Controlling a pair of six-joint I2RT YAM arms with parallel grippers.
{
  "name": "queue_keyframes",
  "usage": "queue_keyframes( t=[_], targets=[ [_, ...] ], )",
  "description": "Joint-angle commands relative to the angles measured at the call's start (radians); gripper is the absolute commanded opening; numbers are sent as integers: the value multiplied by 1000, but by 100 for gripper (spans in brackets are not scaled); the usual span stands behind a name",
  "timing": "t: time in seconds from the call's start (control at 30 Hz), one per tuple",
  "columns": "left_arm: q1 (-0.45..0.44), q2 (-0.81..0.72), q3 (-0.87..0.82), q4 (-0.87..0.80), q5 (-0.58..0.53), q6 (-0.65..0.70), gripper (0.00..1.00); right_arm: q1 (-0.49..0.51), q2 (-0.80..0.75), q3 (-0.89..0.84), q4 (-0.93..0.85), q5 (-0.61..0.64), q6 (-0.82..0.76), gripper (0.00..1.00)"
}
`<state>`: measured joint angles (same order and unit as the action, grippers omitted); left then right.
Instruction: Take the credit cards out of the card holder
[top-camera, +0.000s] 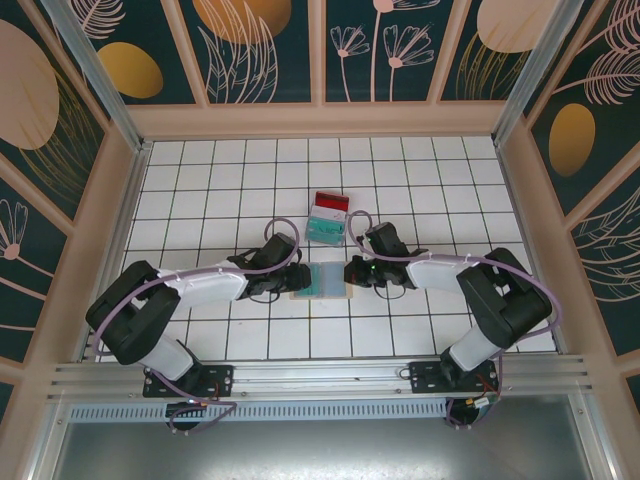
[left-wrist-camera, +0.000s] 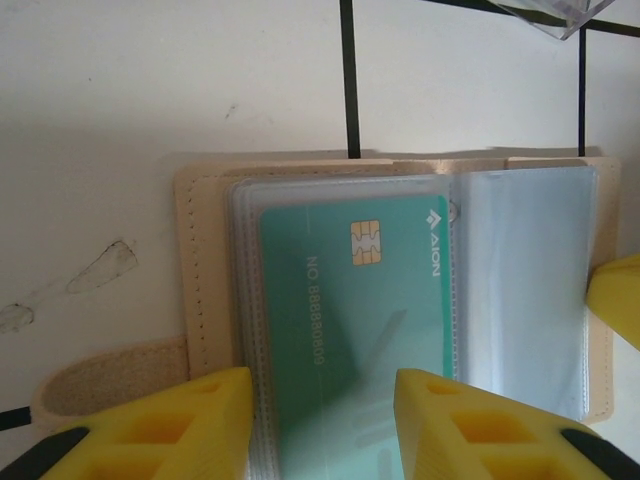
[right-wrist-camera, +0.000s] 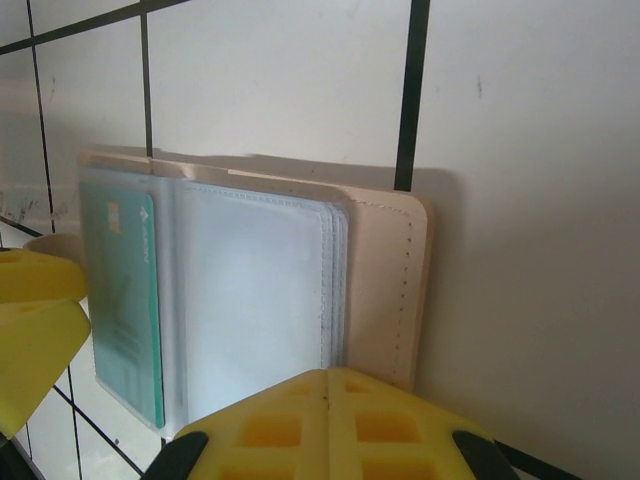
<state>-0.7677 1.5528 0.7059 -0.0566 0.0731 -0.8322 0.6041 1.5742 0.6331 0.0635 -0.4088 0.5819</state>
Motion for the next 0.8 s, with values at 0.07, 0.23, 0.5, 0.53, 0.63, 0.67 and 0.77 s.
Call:
queue_keyframes(
  t=[0.07,0.23,0.5,0.53,0.63,0.67,0.77],
  targets=[
    [-1,27,-9,9,34,0,43,16,22,10,10,15,-11,0],
    [0,20,-19,55,83,4,44,18,26,7,14,15,-10,0],
    [0,2,-26,101,121,7,46,19,31,7,16,15,-8,0],
    [-1,3,-26,104,125,8,47,18,31,8,17,14,-8,0],
    [-1,6,-28,116,138,6,50,19,30,10,14,16,-10,0],
    [-1,7,-28,122,142,7,51,18,30,10,13,17,-10,0],
    [0,15,-25,118,143,6,49,18,23,17,-3,28,-15,0]
  ],
)
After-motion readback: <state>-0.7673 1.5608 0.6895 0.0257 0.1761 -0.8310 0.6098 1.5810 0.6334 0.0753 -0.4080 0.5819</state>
